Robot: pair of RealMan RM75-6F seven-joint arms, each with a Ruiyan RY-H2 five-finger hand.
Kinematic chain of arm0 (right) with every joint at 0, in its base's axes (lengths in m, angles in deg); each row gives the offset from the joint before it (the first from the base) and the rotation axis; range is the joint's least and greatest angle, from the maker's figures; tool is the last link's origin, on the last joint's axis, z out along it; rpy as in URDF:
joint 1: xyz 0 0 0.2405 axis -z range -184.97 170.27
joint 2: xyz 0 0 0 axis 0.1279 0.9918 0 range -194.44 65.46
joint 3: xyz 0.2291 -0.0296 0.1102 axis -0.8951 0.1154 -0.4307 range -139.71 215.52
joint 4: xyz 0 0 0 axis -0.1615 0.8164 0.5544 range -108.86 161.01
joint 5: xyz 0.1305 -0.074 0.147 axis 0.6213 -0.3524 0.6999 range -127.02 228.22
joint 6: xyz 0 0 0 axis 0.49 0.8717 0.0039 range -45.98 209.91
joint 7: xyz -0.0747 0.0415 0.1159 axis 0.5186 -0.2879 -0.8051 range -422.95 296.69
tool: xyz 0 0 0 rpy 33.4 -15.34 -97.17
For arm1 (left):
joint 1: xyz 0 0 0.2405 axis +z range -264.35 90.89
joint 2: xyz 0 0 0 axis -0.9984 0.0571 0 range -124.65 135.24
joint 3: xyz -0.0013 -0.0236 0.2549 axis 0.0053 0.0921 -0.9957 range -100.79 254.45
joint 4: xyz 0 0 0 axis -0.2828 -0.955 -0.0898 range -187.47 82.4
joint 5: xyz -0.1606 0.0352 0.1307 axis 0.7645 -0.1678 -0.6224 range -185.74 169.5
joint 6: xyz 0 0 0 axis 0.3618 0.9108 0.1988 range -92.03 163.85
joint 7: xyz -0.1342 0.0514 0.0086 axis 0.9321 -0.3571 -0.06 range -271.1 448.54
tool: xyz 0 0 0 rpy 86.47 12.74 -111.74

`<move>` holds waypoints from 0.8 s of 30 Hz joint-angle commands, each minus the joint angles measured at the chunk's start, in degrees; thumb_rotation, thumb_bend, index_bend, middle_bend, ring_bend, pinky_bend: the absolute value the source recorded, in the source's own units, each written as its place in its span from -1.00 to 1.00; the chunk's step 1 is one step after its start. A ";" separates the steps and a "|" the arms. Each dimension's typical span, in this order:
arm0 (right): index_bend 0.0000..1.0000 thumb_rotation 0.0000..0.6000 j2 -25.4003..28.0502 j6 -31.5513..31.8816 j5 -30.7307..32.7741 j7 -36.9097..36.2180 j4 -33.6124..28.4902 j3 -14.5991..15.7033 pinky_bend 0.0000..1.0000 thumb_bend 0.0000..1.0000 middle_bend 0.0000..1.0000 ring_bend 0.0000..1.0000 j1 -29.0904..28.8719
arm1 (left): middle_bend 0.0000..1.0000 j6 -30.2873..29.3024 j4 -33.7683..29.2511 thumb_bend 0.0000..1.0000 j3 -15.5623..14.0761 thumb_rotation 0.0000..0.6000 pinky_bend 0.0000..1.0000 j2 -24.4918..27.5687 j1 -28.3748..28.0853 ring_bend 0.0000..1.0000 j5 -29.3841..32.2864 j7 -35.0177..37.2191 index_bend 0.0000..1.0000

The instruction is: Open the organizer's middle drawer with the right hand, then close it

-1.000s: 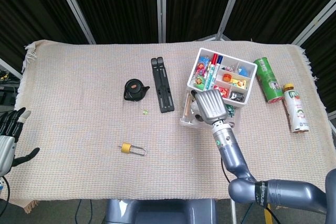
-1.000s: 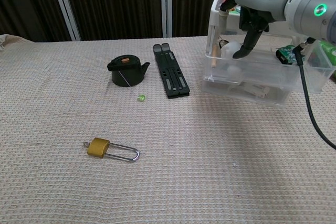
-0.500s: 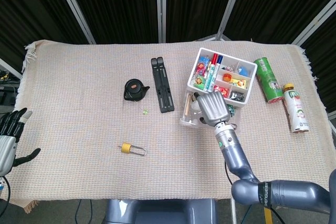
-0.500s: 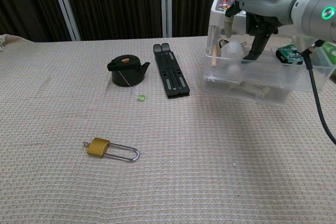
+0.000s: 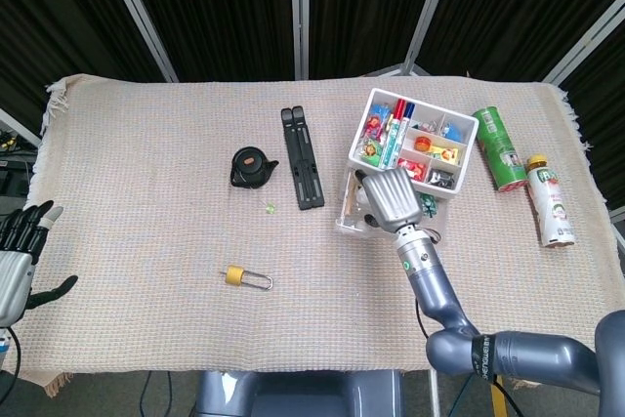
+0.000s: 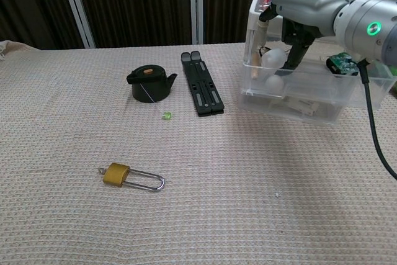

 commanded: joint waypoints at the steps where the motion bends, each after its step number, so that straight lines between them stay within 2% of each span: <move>1: -0.11 1.00 -0.54 -0.49 -0.99 -0.92 1.39 0.51 0.35 -0.96 1.00 1.00 0.32 | -1.00 0.17 -0.09 -0.60 -0.05 1.00 -1.00 0.08 -0.07 -1.00 0.04 0.09 -1.00; 7: -0.09 1.00 -1.03 -0.61 -1.89 -1.87 2.83 0.59 0.35 -0.92 1.00 1.00 0.66 | -1.00 0.21 -0.39 -0.60 -0.24 1.00 -1.00 0.13 -0.14 -1.00 -0.25 -0.20 -1.00; 14: 0.08 1.00 -2.36 0.35 -6.08 -4.81 5.65 0.78 0.35 -0.70 1.00 1.00 1.32 | -1.00 0.37 -0.56 -0.60 -0.39 1.00 -1.00 0.19 -0.26 -1.00 -0.44 -0.13 -1.00; 24: 0.06 1.00 -3.58 0.70 -10.25 -6.69 8.66 1.24 0.35 -0.64 1.00 1.00 2.21 | -1.00 0.43 -0.69 -0.60 -0.49 1.00 -1.00 0.26 -0.39 -1.00 -0.60 0.04 -1.00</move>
